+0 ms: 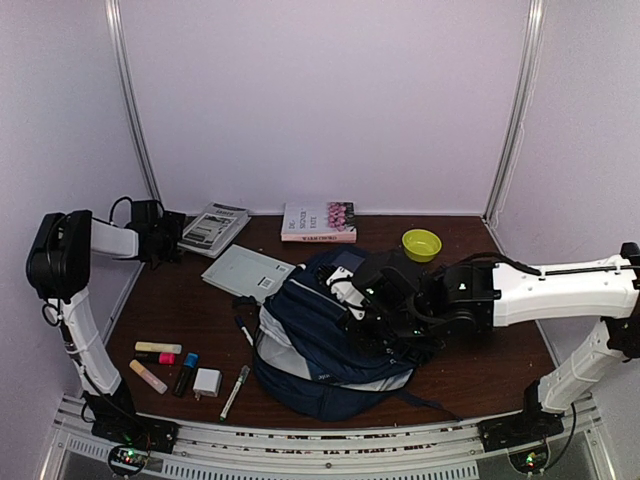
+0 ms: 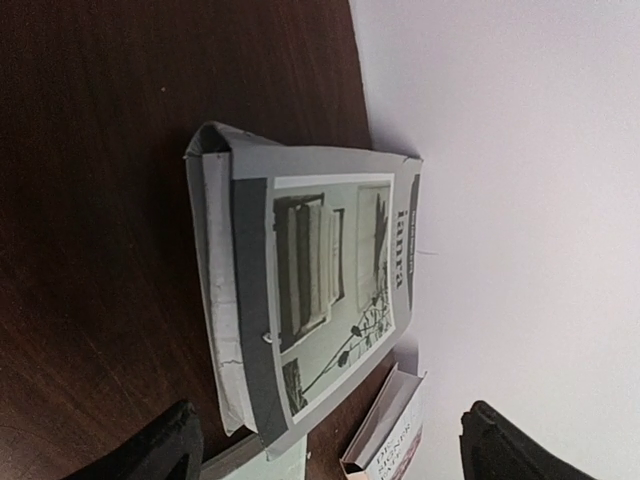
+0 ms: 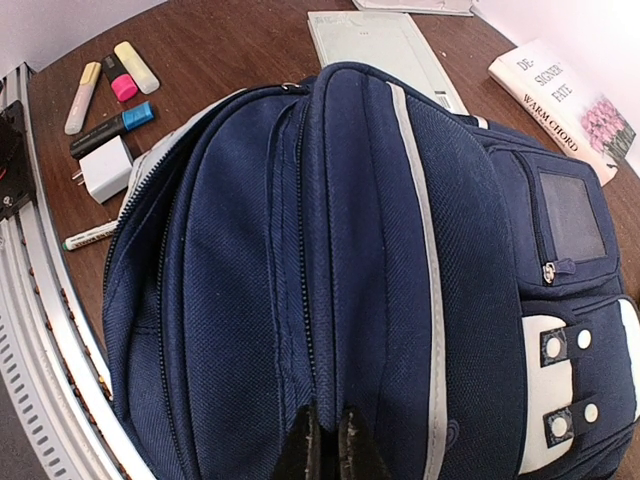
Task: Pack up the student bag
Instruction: Pick up the book at the corner of the board.
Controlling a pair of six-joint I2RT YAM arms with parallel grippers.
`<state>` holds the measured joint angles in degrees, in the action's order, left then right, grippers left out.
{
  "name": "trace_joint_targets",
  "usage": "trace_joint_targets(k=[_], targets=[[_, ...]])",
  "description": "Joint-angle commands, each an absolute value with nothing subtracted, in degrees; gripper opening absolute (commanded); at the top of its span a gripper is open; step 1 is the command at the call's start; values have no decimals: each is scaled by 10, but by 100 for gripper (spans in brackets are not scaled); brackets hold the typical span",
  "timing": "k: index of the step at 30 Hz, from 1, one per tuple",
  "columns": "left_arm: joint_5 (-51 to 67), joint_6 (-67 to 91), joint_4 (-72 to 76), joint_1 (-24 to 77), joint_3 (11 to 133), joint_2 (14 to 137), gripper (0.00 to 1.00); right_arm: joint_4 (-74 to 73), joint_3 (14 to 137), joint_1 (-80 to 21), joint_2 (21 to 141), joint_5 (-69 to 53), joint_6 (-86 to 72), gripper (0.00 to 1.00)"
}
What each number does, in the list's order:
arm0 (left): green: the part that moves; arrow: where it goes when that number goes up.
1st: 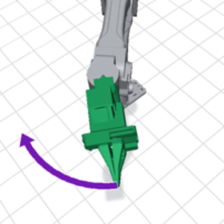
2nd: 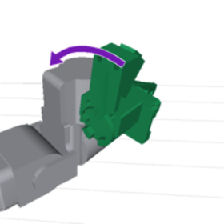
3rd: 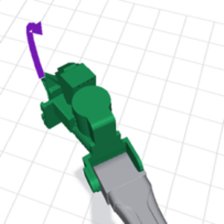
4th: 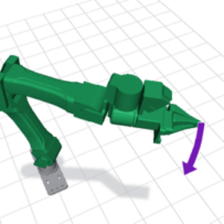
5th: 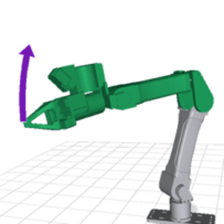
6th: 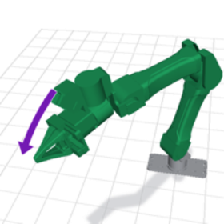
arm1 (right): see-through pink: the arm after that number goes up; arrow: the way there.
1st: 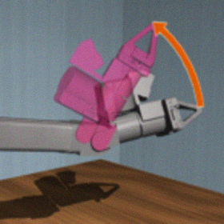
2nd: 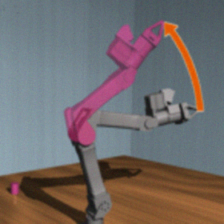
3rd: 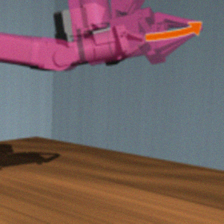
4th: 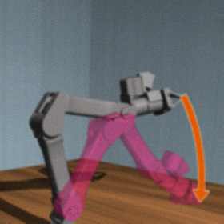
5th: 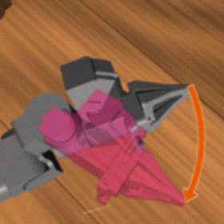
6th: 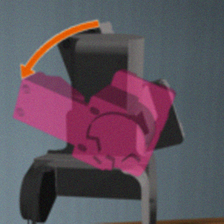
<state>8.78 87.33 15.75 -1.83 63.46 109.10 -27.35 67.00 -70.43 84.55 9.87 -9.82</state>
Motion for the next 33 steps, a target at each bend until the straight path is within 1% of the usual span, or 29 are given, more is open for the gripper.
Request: trace_joint_targets(k=[1,9,22,25,29,33], targets=[[75,856,91,-22,660,1097,92,-228,664,-700,848,117,-99,0],[91,860,90,-22,693,1146,91,-216,659,-695,859,111,-97,0],[135,912,169,-22,745,1242,83,-215,663,-685,863,103,-90,0],[145,914,177,-22,769,1266,80,-216,663,-683,865,101,-89,0],[145,897,160,-17,807,1285,80,-213,661,-680,867,99,-90,0],[156,908,199,-10,838,1309,79,-209,660,-681,872,93,-92,0]])
